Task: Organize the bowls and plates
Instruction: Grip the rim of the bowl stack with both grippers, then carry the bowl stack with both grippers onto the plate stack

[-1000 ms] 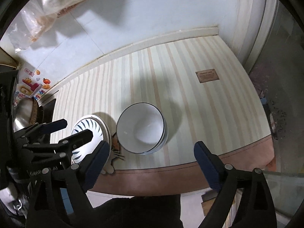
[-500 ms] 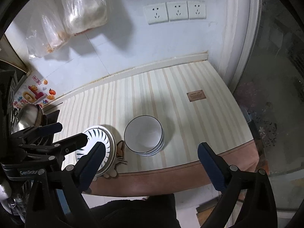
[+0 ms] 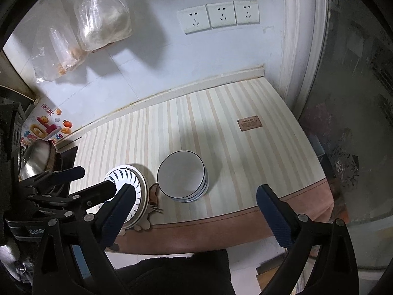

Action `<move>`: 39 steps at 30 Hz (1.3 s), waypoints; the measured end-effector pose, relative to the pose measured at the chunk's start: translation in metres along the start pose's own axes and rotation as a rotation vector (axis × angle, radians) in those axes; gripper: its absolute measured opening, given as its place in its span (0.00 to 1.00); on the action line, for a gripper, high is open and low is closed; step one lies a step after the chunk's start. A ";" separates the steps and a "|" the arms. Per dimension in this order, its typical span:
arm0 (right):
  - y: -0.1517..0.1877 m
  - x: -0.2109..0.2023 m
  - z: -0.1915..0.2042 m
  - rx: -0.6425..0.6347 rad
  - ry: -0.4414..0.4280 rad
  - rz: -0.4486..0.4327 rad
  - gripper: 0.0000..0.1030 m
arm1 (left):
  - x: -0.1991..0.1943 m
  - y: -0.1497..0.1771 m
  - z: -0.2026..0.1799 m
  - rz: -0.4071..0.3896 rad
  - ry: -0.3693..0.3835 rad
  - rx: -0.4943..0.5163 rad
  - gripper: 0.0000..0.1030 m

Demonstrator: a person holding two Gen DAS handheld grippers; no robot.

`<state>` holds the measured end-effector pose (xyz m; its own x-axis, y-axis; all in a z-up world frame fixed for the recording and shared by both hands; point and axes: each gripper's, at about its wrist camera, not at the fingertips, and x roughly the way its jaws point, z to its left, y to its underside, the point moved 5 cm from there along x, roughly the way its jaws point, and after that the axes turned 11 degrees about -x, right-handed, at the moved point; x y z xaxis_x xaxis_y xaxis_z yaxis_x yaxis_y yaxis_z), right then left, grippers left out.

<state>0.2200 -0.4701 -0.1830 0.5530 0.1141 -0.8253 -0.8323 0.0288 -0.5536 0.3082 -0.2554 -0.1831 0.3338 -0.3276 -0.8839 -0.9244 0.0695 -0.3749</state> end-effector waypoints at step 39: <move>0.053 0.339 -0.032 0.341 -0.571 0.471 0.56 | 0.243 -0.005 0.067 0.521 0.180 -0.393 0.55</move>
<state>0.3646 -0.4617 -0.4958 0.1128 0.6757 -0.7285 -0.9897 0.1414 -0.0221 0.4068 -0.2726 -0.4149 -0.1780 -0.4982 -0.8486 -0.9660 -0.0758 0.2471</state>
